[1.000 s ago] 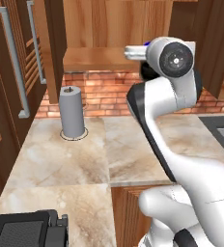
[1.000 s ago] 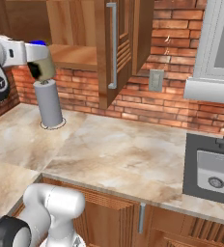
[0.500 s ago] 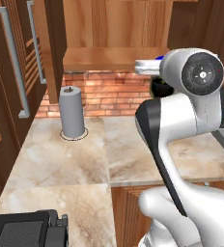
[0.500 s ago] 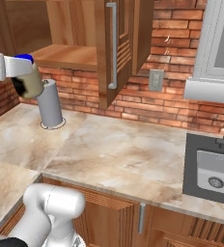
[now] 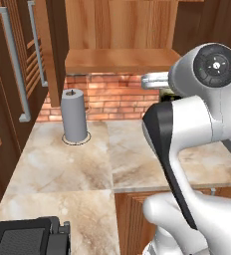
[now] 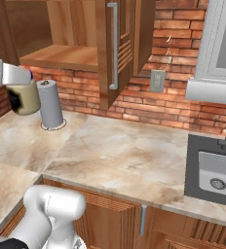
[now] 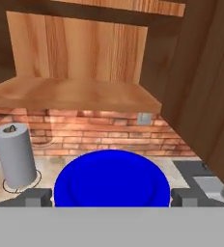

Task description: Move the mayonnaise and condiment bottle from the cabinet to the dining counter.

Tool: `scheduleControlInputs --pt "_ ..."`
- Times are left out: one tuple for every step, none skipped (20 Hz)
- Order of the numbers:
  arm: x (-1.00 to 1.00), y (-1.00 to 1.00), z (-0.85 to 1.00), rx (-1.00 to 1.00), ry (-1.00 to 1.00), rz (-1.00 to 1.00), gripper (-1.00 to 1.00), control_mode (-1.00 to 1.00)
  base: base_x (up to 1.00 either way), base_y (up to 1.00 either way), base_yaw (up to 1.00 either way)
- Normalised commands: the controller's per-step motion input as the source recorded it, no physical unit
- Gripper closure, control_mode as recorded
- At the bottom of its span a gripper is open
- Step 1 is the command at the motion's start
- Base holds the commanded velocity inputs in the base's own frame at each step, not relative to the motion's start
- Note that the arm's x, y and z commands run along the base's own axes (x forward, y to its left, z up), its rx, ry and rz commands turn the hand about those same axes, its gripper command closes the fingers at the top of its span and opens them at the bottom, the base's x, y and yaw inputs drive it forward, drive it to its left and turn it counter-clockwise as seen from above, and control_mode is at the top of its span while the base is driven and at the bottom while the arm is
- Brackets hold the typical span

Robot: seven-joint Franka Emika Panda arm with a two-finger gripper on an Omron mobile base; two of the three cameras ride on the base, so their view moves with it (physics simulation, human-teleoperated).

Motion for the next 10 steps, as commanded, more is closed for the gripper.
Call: scheduleControlInputs --pt "-0.01 0.00 -0.34 0.00 0.13 0.00 1.00 -1.00 0.00 0.00 0.00" --pt "0.00 0.00 -0.34 0.00 0.13 0.00 1.00 -1.00 0.00 0.00 0.00" --pt "-0.01 0.00 -0.35 0.00 0.14 0.00 1.00 -1.00 0.00 0.00 0.00" --pt "-0.11 0.00 -0.24 0.00 0.09 0.00 1.00 -1.00 0.00 0.00 0.00" --pt "0.00 0.00 0.00 0.00 0.00 0.00 1.00 1.00 -0.37 0.00 0.00" --pt "0.00 0.00 0.00 0.00 0.00 0.00 1.00 1.00 -0.64 0.00 0.00" --pt "0.00 0.00 0.00 0.00 0.00 0.00 1.00 1.00 -1.00 0.00 0.00" --pt "0.00 0.00 0.00 0.00 0.00 0.00 1.00 1.00 -1.00 -0.03 0.00" --pt "0.00 0.00 0.00 0.00 0.00 0.00 1.00 1.00 -1.00 -0.13 -0.01" --pt "0.00 0.00 0.00 0.00 0.00 0.00 1.00 1.00 -1.00 -0.25 -0.06"
